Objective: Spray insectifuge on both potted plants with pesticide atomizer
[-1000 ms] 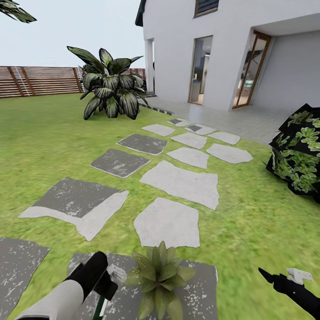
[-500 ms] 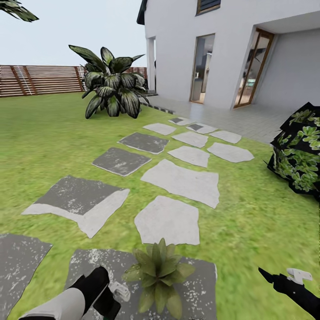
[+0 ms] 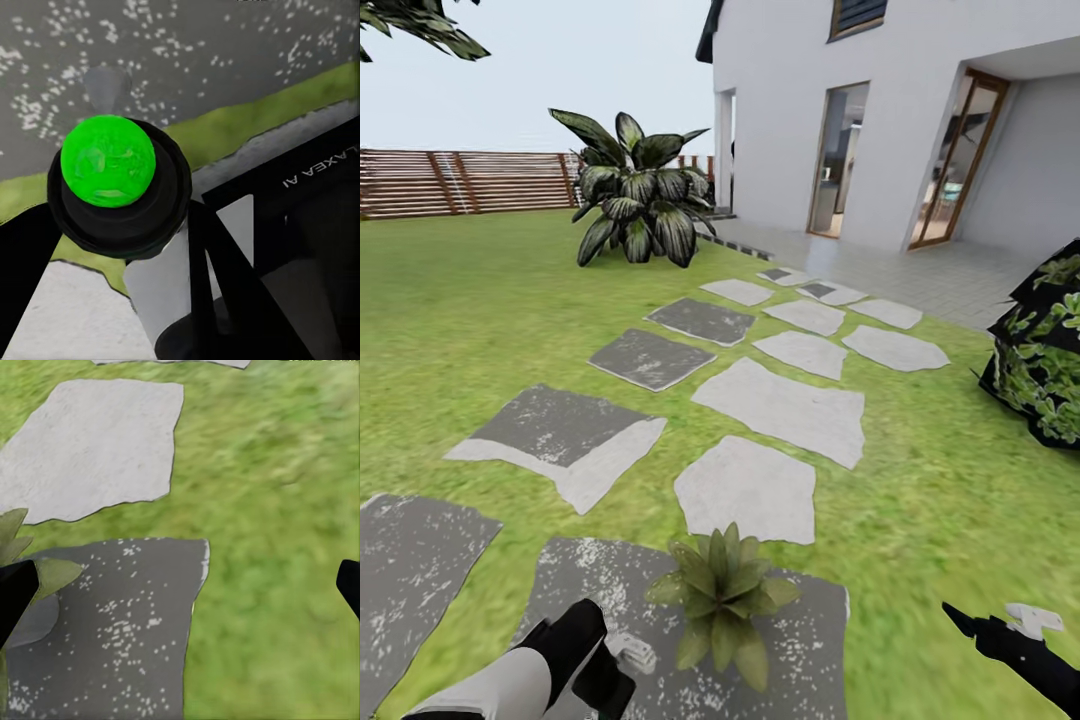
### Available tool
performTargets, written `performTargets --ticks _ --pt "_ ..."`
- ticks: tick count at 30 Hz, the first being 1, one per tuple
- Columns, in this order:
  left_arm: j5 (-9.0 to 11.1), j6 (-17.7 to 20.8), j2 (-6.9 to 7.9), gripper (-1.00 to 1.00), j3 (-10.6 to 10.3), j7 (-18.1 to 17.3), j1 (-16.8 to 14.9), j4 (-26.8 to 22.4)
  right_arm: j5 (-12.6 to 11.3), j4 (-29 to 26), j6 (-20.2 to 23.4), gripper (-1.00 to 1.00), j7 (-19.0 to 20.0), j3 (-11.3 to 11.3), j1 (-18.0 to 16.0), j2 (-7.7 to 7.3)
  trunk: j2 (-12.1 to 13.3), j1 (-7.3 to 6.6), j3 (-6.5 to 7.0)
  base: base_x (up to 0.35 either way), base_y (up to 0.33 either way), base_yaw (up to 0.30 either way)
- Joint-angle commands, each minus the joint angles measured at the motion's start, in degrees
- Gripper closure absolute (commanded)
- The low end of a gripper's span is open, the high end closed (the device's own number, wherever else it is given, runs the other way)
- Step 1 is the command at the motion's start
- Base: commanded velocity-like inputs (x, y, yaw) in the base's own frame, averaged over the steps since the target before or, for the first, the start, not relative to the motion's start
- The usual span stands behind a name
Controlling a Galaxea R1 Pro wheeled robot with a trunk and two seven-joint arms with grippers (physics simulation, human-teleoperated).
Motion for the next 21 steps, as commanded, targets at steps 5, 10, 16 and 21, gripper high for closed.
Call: performTargets --ticks 5,10,16,21 --pt "0.0 0.2 -0.01 1.0 -0.1 -0.4 0.0 -0.1 0.3 -0.1 0.3 -1.0 0.4 -0.3 -0.1 0.02 0.0 -0.01 -0.05 0.0 -0.244 0.156" --pt "0.1 0.2 -0.01 1.0 -0.1 -0.4 0.0 -0.1 0.3 -0.1 0.3 -1.0 0.3 -0.3 -0.1 0.04 0.0 -0.01 -0.05 -0.022 -0.306 0.006" --pt "0.0 0.2 -0.01 1.0 -0.1 -0.4 0.0 -0.1 0.3 -0.1 0.3 -1.0 0.3 -0.3 -0.1 0.1 0.0 -0.01 -0.05 -0.089 -0.158 0.062" --pt "0.1 0.2 -0.01 1.0 -0.1 -0.4 0.0 -0.1 0.3 -0.1 0.3 -1.0 0.3 -0.3 -0.1 0.11 0.0 -0.01 -0.05 -0.014 -0.017 0.247"
